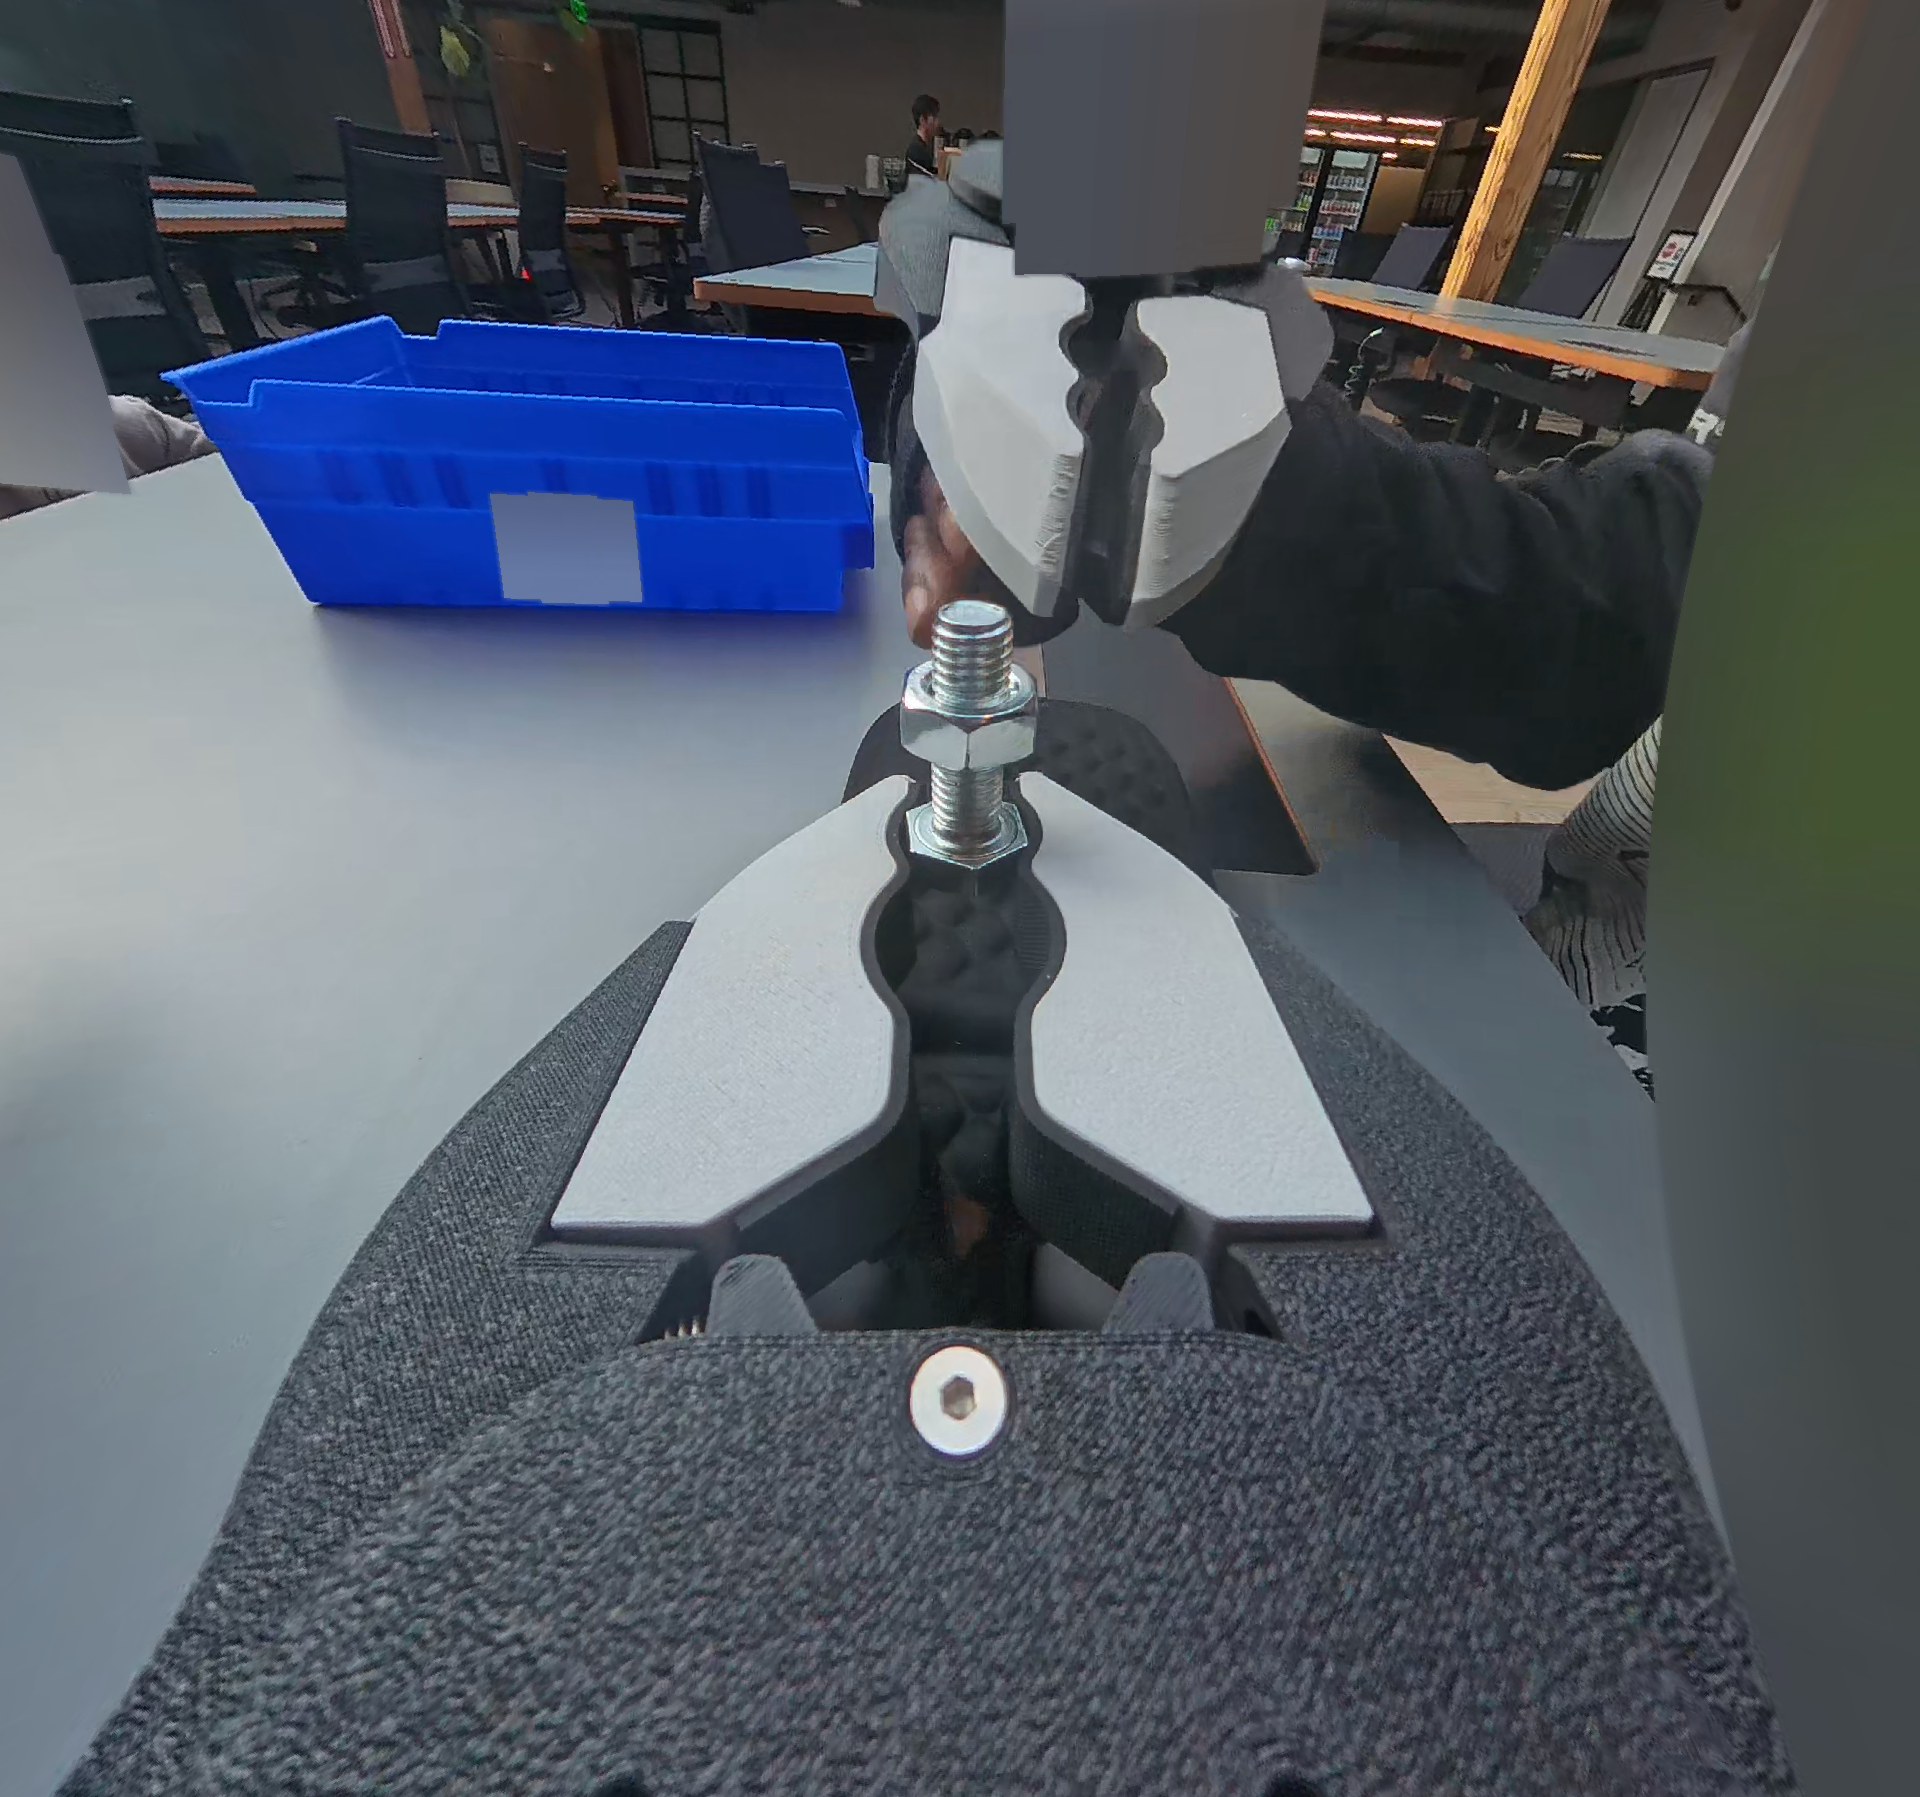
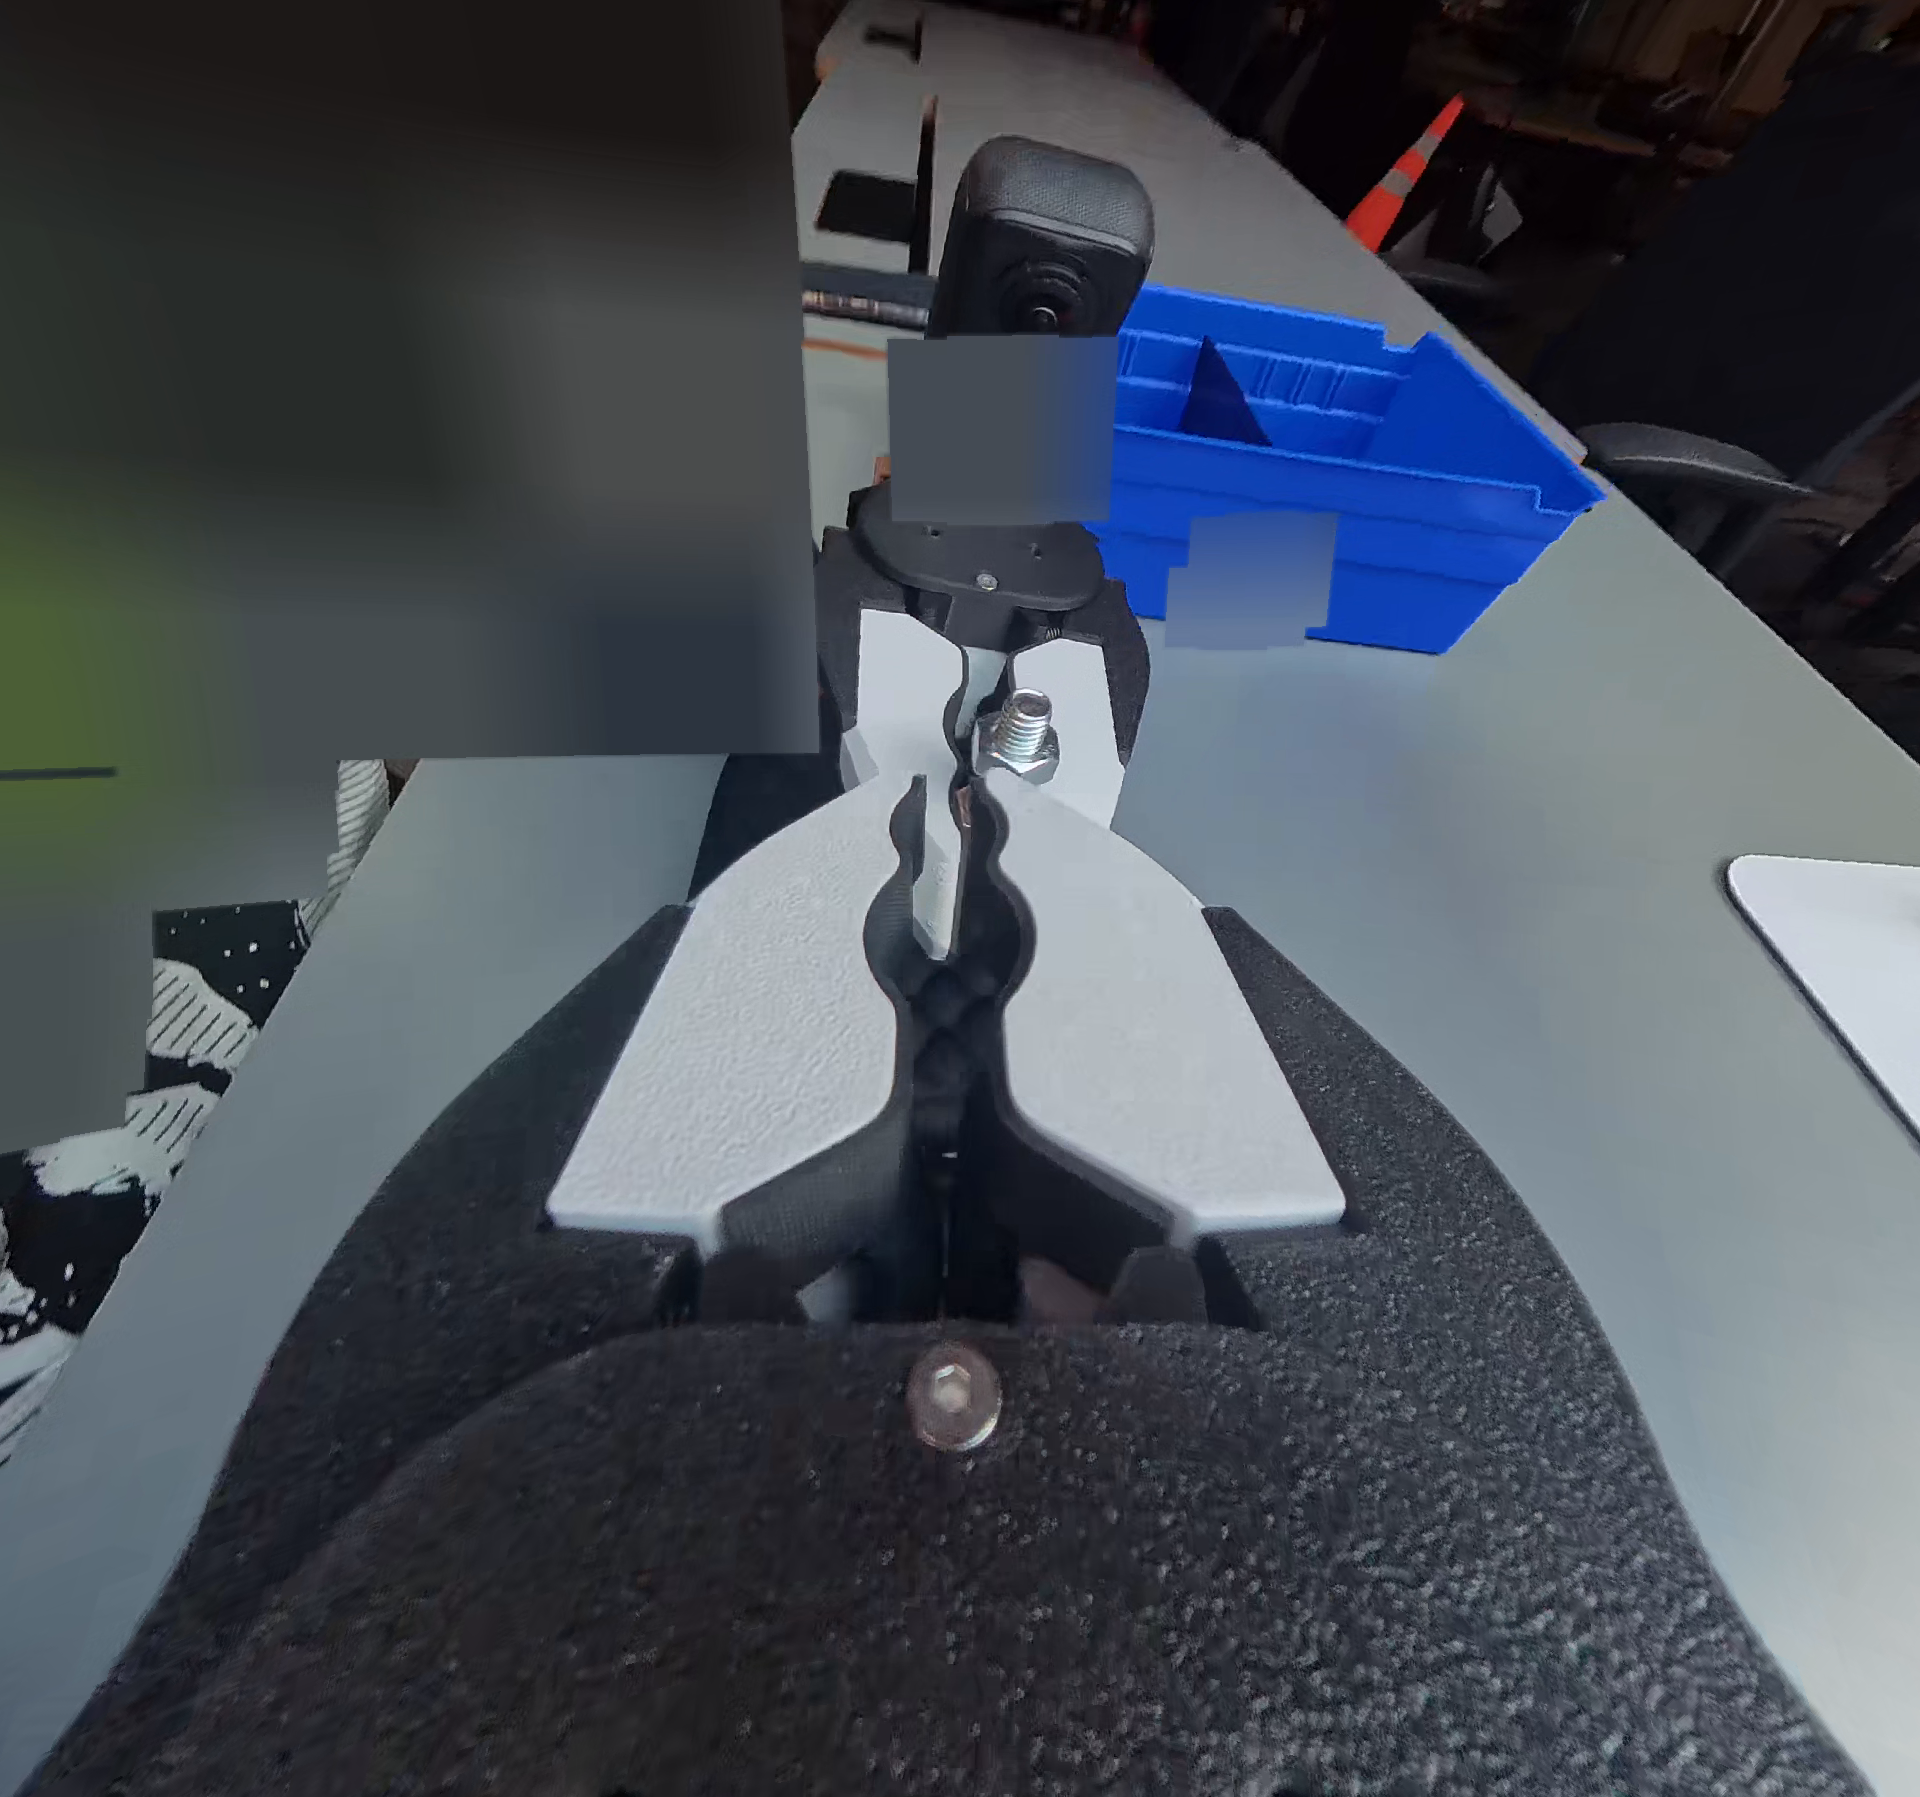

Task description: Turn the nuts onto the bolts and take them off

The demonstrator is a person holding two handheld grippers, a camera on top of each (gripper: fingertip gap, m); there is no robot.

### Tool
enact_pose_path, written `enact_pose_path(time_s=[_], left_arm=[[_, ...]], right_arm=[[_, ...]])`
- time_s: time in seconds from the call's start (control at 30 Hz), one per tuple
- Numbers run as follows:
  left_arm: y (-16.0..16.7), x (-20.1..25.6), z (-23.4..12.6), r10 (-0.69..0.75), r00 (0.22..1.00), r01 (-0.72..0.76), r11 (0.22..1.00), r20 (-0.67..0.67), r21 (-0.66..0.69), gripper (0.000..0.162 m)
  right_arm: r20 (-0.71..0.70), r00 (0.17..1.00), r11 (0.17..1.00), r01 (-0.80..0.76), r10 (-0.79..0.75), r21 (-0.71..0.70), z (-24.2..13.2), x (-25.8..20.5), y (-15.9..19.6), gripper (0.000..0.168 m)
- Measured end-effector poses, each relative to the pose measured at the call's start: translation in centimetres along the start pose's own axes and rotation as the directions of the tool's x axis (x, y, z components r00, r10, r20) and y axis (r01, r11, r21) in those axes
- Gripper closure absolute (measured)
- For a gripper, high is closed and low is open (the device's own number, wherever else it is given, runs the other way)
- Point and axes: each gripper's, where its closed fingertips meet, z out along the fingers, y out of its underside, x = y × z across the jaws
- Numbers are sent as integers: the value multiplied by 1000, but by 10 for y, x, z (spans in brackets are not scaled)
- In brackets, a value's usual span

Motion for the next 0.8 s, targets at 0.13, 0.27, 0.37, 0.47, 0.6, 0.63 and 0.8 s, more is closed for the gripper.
enact_pose_path(time_s=[0.13, 0.27, 0.37, 0.47, 0.6, 0.63, 0.8], left_arm=[[1, 1, 1, 7, 1000, -7, 1000, 1, -8, 148], [1, 1, 1, 11, 1000, -11, 1000, 2, -12, 148], [2, 1, 2, 11, 1000, -11, 1000, 2, -14, 148], [1, 1, 2, 10, 1000, -10, 1000, 2, -13, 148], [1, 1, 2, 12, 1000, -12, 1000, 1, -15, 148], [1, 2, 2, 12, 1000, -12, 1000, 0, -14, 148], [1, 2, 2, 14, 1000, -14, 1000, 0, -14, 148]], right_arm=[[142, 989, 952, 89, -49, -294, -3, 4, -3, 146], [277, 957, 823, 227, -88, -521, -2, 11, -6, 134], [367, 926, 746, 303, -84, -593, 5, 10, -9, 136], [416, 904, 689, 362, -96, -628, 12, 10, -8, 139], [442, 891, 655, 394, -101, -645, 17, 10, -5, 142], [444, 890, 649, 399, -105, -648, 18, 11, -4, 144], [449, 889, 647, 397, -93, -651, 19, 9, -2, 152]])
